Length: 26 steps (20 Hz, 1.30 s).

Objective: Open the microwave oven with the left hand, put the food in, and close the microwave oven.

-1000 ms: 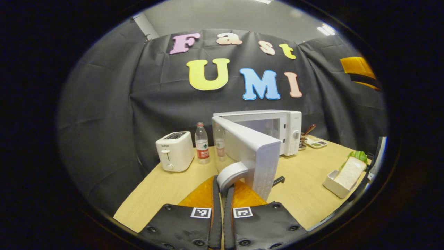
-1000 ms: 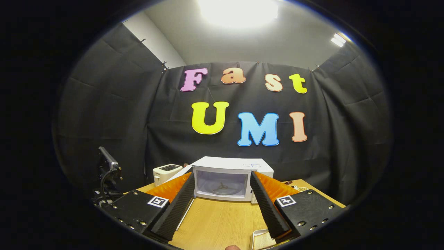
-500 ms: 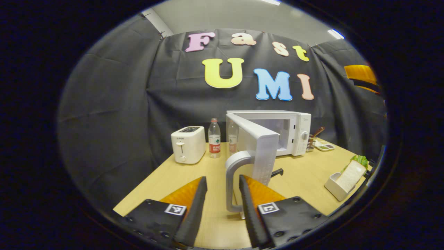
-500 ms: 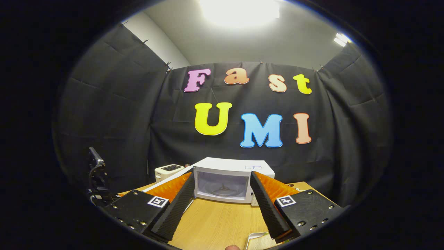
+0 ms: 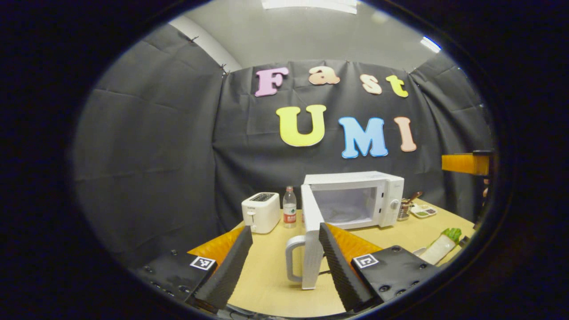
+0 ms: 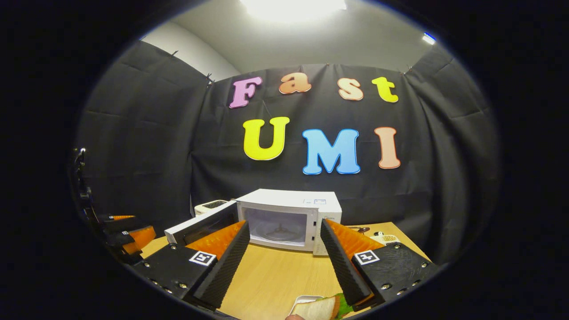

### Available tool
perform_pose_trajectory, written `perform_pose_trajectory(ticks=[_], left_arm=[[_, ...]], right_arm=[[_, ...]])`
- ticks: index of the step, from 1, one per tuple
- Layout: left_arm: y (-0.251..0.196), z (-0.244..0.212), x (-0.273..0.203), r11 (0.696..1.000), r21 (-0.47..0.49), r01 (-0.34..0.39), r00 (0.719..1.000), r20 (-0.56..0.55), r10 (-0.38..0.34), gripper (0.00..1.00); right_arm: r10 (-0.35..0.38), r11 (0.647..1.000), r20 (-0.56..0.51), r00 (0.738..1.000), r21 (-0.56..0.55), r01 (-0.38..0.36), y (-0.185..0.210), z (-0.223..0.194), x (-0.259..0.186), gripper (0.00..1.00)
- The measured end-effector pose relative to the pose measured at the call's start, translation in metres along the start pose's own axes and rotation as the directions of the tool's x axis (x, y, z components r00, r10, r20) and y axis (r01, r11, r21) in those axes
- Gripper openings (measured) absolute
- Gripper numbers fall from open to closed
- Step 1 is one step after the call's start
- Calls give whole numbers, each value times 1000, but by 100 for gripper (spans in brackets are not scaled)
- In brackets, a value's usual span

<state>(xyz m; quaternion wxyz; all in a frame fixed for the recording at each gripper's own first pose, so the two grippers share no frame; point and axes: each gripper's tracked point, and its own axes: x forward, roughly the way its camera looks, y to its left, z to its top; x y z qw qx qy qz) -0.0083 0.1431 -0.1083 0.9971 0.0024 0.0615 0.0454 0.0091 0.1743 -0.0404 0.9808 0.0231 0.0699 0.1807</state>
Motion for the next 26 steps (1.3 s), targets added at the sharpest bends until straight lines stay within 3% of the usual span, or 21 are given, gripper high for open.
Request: perform_pose_trajectory(ticks=[6,10,20,26], left_arm=[[-54,41,-13,1000,-10,11,998,62,-10,96],[-79,57,-15,1000,5,20,997,79,-20,96],[-130,59,-13,998,44,39,997,61,-42,97],[-147,61,-16,998,55,32,998,57,-35,99]], right_arm=[[28,997,-149,988,70,-17,-43,-38,0,97],[42,992,-258,965,127,-9,-68,-73,-2,98],[131,964,-502,855,266,8,-98,-159,-15,98],[237,922,-611,755,387,23,-95,-200,-28,96]])
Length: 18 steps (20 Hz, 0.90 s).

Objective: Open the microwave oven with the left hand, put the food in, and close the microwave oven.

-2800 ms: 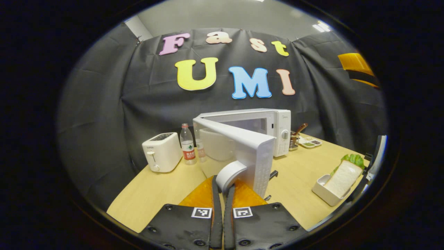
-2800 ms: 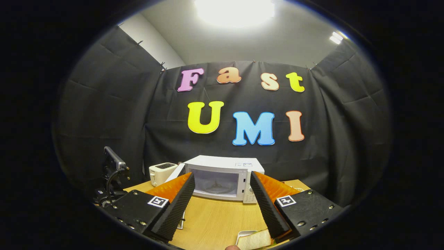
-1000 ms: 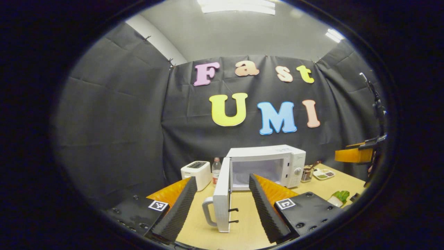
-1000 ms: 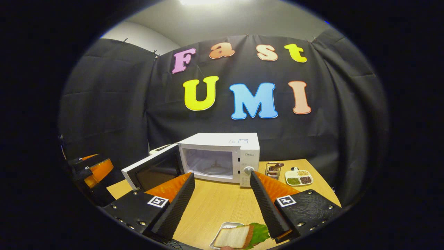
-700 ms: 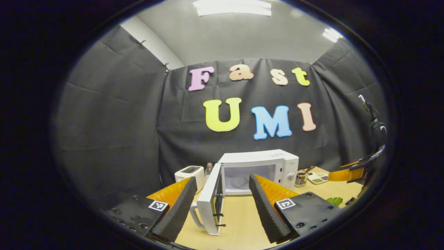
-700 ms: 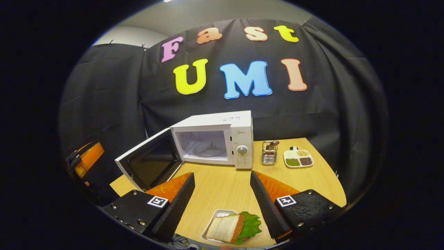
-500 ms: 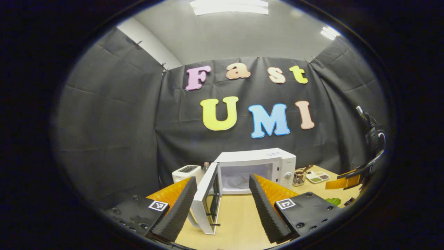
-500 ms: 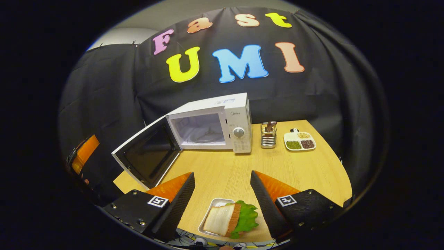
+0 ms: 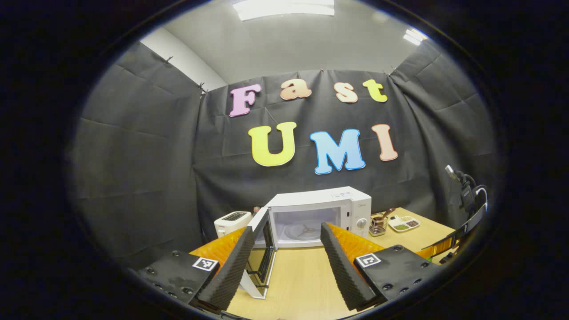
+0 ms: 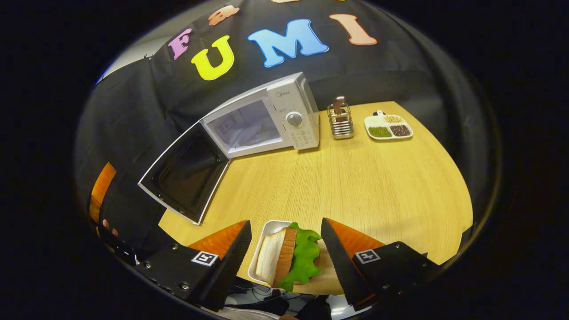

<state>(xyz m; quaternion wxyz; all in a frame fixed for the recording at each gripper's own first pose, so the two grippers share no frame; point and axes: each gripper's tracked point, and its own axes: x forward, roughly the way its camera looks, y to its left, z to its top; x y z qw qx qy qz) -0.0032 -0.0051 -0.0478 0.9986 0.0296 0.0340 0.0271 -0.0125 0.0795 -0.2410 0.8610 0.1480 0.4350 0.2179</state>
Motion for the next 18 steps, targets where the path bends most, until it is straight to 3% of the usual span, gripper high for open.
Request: perform_pose_trajectory(ticks=[5,6,7,11,12,13,14,16,18], left_arm=[[1,3,-5,999,-1,-36,999,-4,35,93],[0,3,-6,999,-2,-44,999,-3,44,100],[1,5,-8,999,-1,-51,999,-1,51,97],[-3,9,-13,998,6,-68,998,5,68,100],[-5,7,-15,998,10,-70,998,2,70,93],[-6,7,-17,997,15,-71,997,3,71,93],[-7,10,-19,997,21,-71,997,5,71,100],[-7,12,-23,997,31,-76,997,7,76,93],[-4,13,-26,996,31,-88,996,6,88,93]], right_arm=[[19,999,-64,998,48,-16,-10,-14,5,98],[27,998,-77,997,64,-22,-12,-17,5,98],[35,996,-74,997,85,-29,-13,-17,2,98],[62,992,-136,989,121,-46,-15,-36,4,98],[71,990,-160,985,133,-50,-14,-42,6,98],[90,986,-173,981,153,-64,-11,-45,7,98],[106,982,-182,978,175,-74,-7,-48,8,98],[131,974,-202,971,210,-88,-1,-53,12,89],[136,968,-212,968,236,-84,0,-54,15,73]])
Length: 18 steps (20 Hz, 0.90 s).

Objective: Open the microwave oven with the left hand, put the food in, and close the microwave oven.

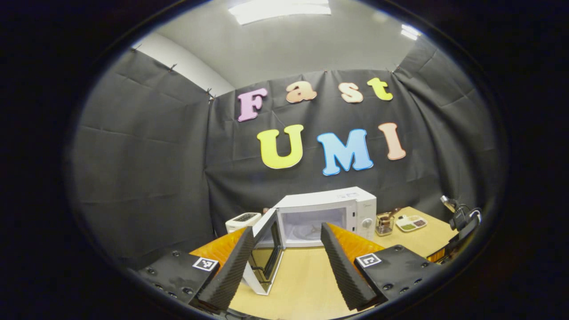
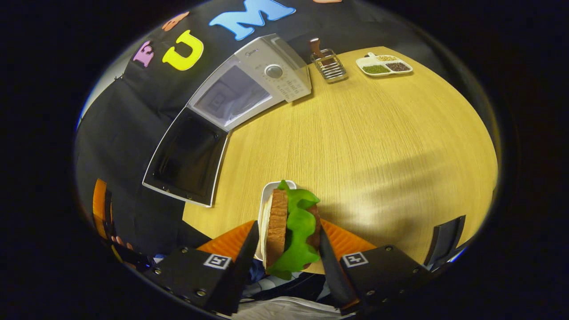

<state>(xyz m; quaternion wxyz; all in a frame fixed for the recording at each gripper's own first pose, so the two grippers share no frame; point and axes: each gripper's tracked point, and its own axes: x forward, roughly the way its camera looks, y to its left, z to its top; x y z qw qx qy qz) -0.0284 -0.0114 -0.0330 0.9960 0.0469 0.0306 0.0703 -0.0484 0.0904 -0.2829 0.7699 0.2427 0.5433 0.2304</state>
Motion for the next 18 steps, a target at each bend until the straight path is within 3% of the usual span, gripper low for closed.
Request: perform_pose_trajectory(ticks=[1,4,5,6,7,10,14,16,17,18], left_arm=[[2,0,-1,1000,-5,-9,1000,0,9,93],[8,-2,-2,999,-34,-23,1000,-7,23,96],[11,-3,-1,999,-38,-25,1000,-11,25,97],[16,-3,2,999,-38,-28,1000,-10,28,96],[19,-1,6,999,-38,-29,1000,-6,29,94],[28,10,25,999,-40,-13,1000,23,14,93],[42,26,61,997,-76,35,997,74,-29,100],[47,25,78,991,-113,65,995,79,-56,93],[51,29,87,988,-130,80,994,90,-69,100],[56,32,96,986,-140,92,992,101,-78,100]], right_arm=[[7,1000,-8,1000,6,-7,1,1,0,60],[32,999,-15,999,32,-31,2,3,-3,60],[36,999,-29,999,27,-35,5,0,-2,39],[34,999,-1,999,34,-34,6,4,-2,39],[34,999,-15,999,27,-34,7,3,1,29],[28,998,0,1000,51,-28,10,5,-6,28],[35,994,63,997,104,-41,25,25,-16,28],[43,993,102,994,107,-54,38,38,-18,28],[50,993,125,991,101,-63,47,45,-18,28],[55,993,146,988,99,-70,56,54,-16,28]])
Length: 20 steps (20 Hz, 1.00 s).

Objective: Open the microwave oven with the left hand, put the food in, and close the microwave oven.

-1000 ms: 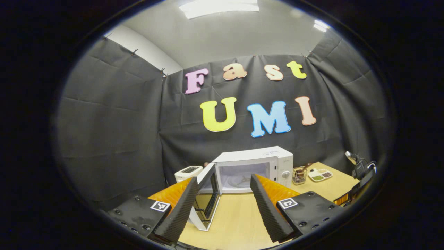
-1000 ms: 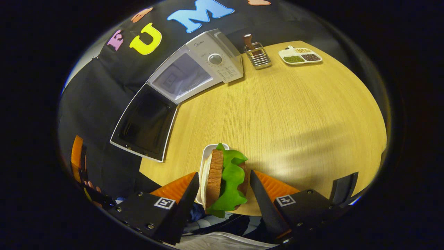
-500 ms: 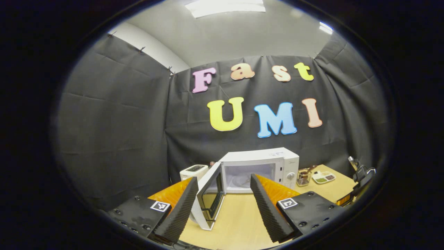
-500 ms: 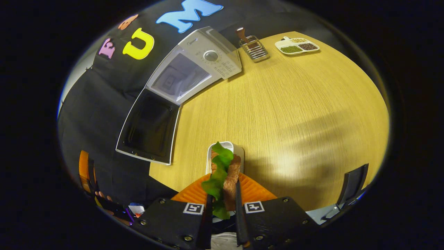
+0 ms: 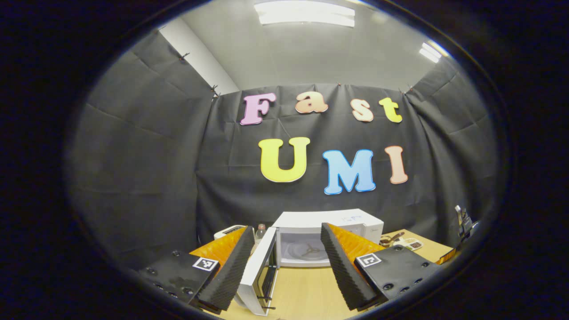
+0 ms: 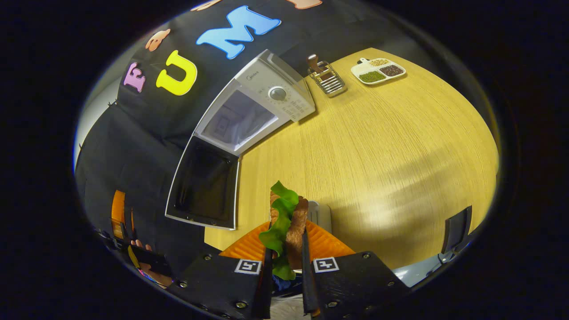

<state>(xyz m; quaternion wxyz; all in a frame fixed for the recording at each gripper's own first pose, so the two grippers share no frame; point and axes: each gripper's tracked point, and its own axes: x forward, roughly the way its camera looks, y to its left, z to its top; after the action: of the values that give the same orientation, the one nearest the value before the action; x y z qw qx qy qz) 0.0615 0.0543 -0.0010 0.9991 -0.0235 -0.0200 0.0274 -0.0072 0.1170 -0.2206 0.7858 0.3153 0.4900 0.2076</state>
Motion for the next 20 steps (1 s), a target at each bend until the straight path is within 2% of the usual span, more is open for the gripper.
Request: perform_pose_trajectory(ticks=[3,5,8,10,13,14,16,17,20], left_arm=[[19,7,25,1000,-5,21,1000,10,-21,97],[36,13,40,1000,4,25,999,27,-25,100],[63,22,55,1000,9,19,999,50,-20,93],[82,21,61,1000,14,13,998,57,-14,100],[109,16,75,1000,28,8,999,46,-9,97],[119,16,79,999,36,4,999,44,-6,93],[136,15,86,999,50,-4,999,43,2,100],[145,13,88,998,55,-9,999,39,7,97],[172,8,93,997,68,-26,999,21,24,97]], right_arm=[[30,999,60,998,12,-31,31,22,13,28],[47,999,90,995,15,-48,51,33,29,28],[66,997,126,990,22,-69,76,47,53,28],[83,996,153,985,29,-88,93,56,72,28],[84,996,195,977,21,-90,113,69,101,28],[83,996,211,974,12,-88,119,71,111,28],[88,996,243,966,3,-91,131,78,129,28],[92,995,262,961,4,-96,136,83,138,28],[85,996,333,939,5,-92,145,97,163,28]])
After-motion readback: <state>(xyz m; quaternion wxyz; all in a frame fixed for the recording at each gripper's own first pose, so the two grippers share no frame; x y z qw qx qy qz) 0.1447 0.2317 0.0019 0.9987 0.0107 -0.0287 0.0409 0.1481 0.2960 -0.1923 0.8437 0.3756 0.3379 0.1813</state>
